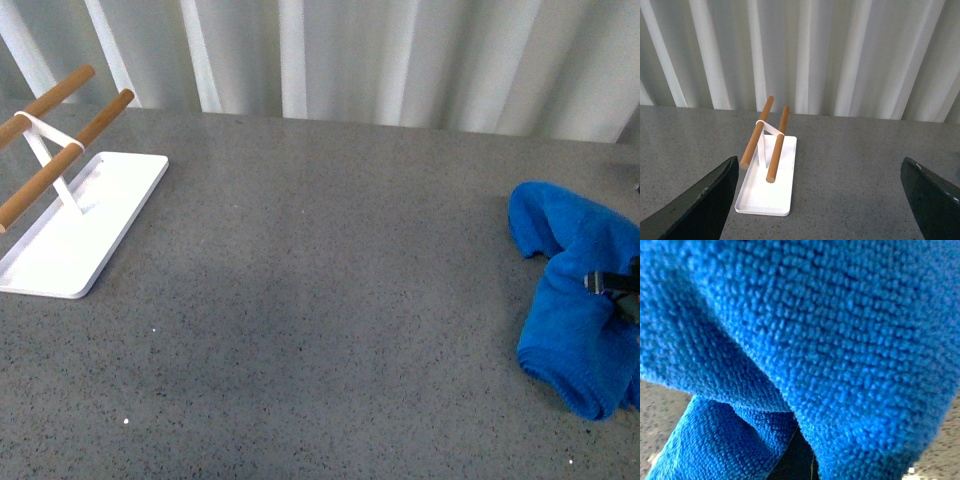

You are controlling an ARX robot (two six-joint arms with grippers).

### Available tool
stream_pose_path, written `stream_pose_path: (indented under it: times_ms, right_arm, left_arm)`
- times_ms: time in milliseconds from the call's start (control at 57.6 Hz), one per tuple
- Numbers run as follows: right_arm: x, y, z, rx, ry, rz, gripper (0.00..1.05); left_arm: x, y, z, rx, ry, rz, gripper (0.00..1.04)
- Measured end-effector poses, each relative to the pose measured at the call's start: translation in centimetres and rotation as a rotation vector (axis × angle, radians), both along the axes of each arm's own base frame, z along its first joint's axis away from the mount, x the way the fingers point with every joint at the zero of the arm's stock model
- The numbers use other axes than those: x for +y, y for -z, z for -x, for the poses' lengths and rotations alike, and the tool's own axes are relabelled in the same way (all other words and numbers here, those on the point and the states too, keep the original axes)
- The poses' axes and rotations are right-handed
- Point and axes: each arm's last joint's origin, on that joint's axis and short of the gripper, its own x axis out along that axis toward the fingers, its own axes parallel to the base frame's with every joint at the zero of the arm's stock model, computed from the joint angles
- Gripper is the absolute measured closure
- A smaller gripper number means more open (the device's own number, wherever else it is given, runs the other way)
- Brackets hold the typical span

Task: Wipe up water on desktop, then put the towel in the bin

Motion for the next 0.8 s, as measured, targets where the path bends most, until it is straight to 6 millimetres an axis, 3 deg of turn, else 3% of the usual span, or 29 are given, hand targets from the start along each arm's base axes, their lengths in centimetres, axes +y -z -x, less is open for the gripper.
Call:
stream_pose_path:
  times_ms: [174, 347, 538, 799]
  right_arm:
    - [-0.9, 0.2, -2.5, -0.008, 0.007, 0.030, 1.01]
    - [-0.1, 0.4, -6.3, -0.056, -0.021, 0.055, 1.01]
    - [3.4, 0.7, -11.3, -0.118, -0.110, 0.070, 1.01]
    - [9.9, 0.6, -13.7, -0.121, -0.284, 0.020, 1.01]
  left_arm:
    - [0.0, 0.0, 0.0, 0.000, 0.000, 0.000, 0.07]
    - [0.0, 0.0, 0.0, 0.000, 0.000, 0.000, 0.07]
    - [0.0, 0.0, 0.0, 0.000, 0.000, 0.000, 0.07]
    - [0.0, 0.0, 0.0, -0.001, 0.000, 0.000, 0.07]
